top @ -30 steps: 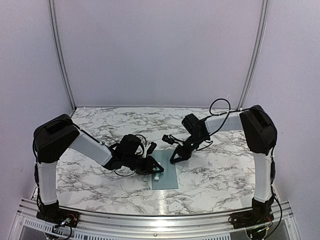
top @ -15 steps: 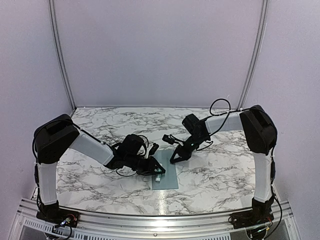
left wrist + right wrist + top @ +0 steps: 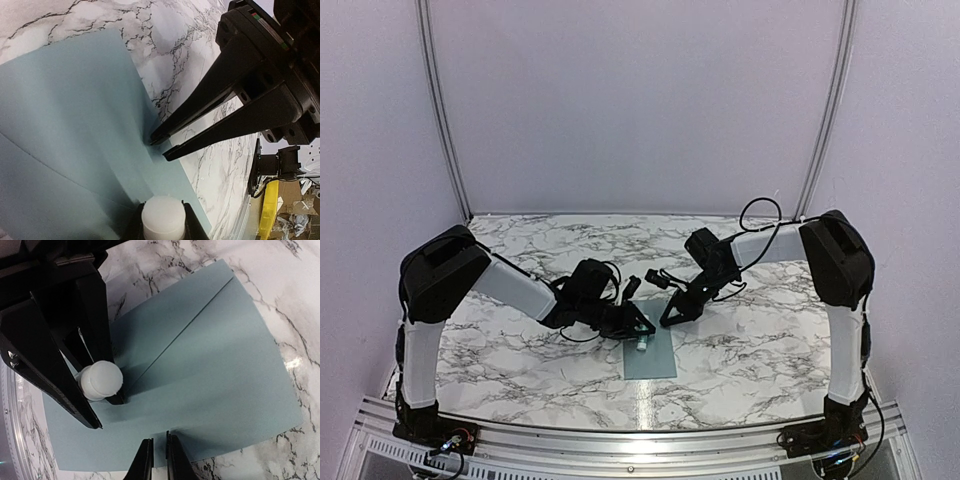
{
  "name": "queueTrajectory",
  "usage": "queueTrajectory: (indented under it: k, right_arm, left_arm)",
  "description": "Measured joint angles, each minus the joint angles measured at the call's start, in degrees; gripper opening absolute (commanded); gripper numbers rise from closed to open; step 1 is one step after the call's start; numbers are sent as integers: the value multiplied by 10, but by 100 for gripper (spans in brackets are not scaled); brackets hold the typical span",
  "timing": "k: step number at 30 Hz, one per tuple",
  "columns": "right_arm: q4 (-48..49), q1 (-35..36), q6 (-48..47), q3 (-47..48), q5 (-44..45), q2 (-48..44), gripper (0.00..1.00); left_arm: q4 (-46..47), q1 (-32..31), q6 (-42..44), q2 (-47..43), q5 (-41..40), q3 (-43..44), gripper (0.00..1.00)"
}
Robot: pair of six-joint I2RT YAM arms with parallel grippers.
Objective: Place the letter into the envelope and seal it
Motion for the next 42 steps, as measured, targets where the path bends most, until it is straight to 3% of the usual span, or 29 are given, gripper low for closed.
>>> queueTrajectory:
  k: [32,42]
  right_arm:
    - [2,-5,0,-1,-3,0,11]
    - [-42,-10,-9,3,-2,-23,25]
  left_arm:
    - [7,26,8,-12,2,-23,0]
    - [-32,34,18,-52,-9,-23,0]
